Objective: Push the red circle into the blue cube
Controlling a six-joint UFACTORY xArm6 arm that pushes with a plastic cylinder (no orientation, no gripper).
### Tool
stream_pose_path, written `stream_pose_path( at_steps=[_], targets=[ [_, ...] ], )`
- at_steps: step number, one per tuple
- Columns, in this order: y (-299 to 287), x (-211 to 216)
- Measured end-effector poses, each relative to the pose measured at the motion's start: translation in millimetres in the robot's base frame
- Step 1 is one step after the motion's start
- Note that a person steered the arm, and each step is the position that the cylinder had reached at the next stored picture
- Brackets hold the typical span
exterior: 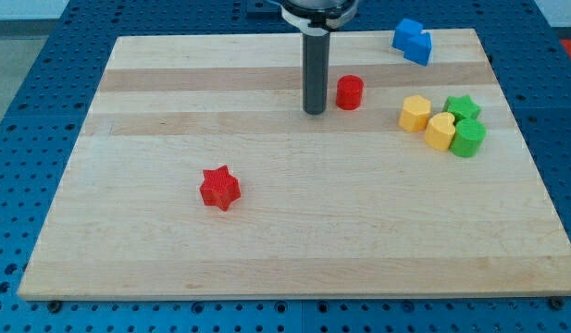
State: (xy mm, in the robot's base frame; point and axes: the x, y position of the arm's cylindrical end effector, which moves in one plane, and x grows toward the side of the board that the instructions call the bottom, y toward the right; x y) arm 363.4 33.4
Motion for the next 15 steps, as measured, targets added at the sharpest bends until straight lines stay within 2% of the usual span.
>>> stream_pose_path(
  at_steps=[2, 4, 6, 10, 15],
  targets=[
    [75, -37],
    [76, -40],
    [76, -100],
    [86, -96],
    [100, -123]
  ],
)
